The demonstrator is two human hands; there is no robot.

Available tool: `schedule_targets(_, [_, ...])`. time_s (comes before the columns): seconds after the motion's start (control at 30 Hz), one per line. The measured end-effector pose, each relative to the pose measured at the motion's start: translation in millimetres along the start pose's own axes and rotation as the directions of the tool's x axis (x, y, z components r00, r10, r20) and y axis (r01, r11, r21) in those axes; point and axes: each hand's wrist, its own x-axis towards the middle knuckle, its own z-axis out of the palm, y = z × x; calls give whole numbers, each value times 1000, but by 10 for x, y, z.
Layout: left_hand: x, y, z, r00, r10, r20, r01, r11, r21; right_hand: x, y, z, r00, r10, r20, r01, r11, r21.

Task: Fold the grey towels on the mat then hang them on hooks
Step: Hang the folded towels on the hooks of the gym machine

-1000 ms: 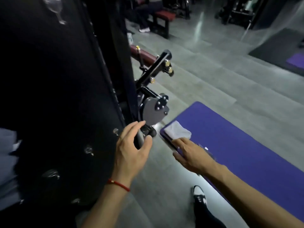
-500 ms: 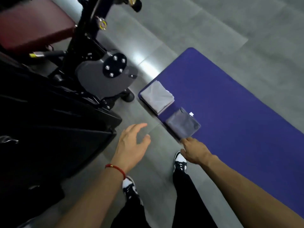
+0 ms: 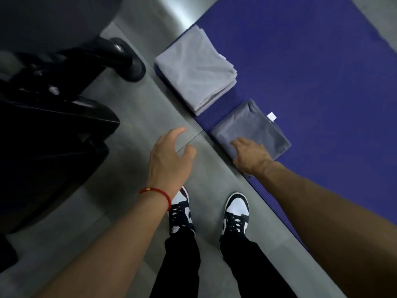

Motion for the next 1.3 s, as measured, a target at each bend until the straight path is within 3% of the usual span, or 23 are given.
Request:
schedule_targets(0.13, [484, -415, 378, 998, -56, -23, 55, 998, -43, 917, 45, 150, 978, -199, -70, 180, 960, -216])
schedule_targets(0.3, [726, -699, 634, 995, -104, -1, 104, 992, -65, 1419, 82, 254, 946, -308, -106, 229, 861, -454])
schedule_targets(0.57, [655, -594, 605, 998, -51, 32, 52, 998, -26, 1372, 109, 31, 954, -295, -54, 233, 843, -485])
schedule_targets(0.73, [421, -325, 416, 996, 20, 84, -21, 1000, 12, 755, 157, -315, 956, -289, -57, 257, 913, -317])
schedule_targets(0.83, [105, -94, 232, 980, 64, 186, -70, 997, 30, 29, 216, -477, 905, -376, -199, 313, 905, -288])
schedule_targets(0.93, [-346, 153, -18, 944, 149, 293, -174, 983, 61, -856, 127, -743, 857, -414, -307, 407, 909, -91])
schedule_targets(1.0, [-670, 351, -257, 926, 225, 303, -243, 970, 22, -1487, -37, -973, 865, -371, -338, 413, 909, 60])
schedule_targets(1.17, [-1562, 715, -1043, 875, 366, 318, -371, 927, -47, -2888, -663, -1704, 901, -299, -314, 416, 802, 428])
schedule_targets(1.3, [-2291, 959, -1905, 889, 346, 299, -329, 938, -108, -3678, -1231, -2212, 845, -399, -356, 528, 730, 435])
